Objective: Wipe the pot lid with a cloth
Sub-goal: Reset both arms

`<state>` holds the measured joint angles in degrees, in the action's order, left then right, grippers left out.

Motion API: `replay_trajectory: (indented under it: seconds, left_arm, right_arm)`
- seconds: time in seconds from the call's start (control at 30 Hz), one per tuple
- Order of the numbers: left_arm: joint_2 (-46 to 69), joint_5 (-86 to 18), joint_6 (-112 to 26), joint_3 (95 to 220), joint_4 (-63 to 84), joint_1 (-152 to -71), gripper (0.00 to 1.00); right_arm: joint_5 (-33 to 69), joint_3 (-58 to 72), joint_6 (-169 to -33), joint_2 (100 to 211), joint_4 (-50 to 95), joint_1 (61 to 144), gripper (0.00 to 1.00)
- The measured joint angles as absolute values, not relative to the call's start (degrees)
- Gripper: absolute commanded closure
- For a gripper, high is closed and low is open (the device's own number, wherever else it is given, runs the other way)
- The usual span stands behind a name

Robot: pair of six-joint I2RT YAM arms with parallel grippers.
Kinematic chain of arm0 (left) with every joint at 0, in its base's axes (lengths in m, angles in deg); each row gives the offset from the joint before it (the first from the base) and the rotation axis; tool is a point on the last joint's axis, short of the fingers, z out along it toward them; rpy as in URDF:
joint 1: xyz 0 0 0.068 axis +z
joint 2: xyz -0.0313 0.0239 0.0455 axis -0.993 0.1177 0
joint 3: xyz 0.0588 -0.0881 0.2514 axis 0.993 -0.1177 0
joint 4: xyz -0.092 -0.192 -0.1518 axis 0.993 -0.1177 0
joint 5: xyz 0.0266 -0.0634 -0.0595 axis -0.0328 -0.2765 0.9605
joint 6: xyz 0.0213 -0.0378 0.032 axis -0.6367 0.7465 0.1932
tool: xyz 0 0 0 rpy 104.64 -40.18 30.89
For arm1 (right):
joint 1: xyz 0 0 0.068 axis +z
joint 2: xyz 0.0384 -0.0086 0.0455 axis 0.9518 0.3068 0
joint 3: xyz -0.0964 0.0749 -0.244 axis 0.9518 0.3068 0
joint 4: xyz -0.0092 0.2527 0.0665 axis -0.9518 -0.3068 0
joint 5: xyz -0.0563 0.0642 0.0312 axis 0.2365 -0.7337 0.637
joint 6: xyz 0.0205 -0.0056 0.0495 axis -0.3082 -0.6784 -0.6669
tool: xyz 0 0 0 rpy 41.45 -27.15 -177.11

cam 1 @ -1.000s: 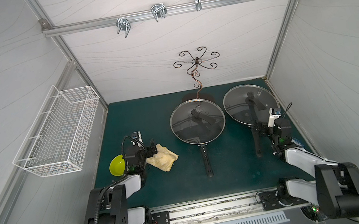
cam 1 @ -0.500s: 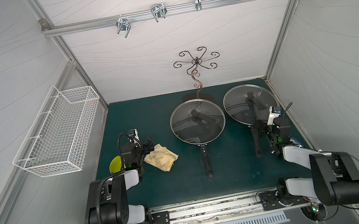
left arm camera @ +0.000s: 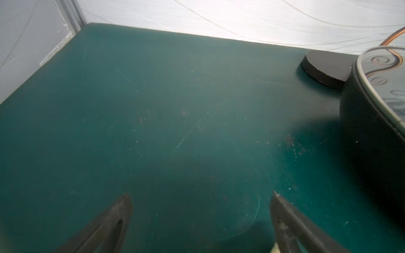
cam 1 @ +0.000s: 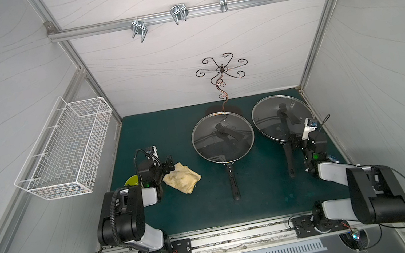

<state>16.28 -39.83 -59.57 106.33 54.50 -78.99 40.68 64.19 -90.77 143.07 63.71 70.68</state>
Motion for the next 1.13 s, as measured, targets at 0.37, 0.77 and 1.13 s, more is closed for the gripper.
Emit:
replay_trajectory:
  seconds: [0.37,0.77,1.13]
  left_arm:
    - [16.28,-40.05,-59.46,106.39,53.5,-78.99,0.01]
    - [16.28,-40.11,-59.41,106.39,53.48,-79.01,0.01]
    - [16.33,-41.4,-59.41,107.01,53.04,-79.27,0.01]
  right_arm:
    - [41.45,61.8,-89.42,149.22,69.73,73.46,0.01]
    - [42.08,60.36,-88.24,151.45,71.39,74.7,0.01]
    - [41.95,59.93,-88.02,151.88,71.34,74.88,0.01]
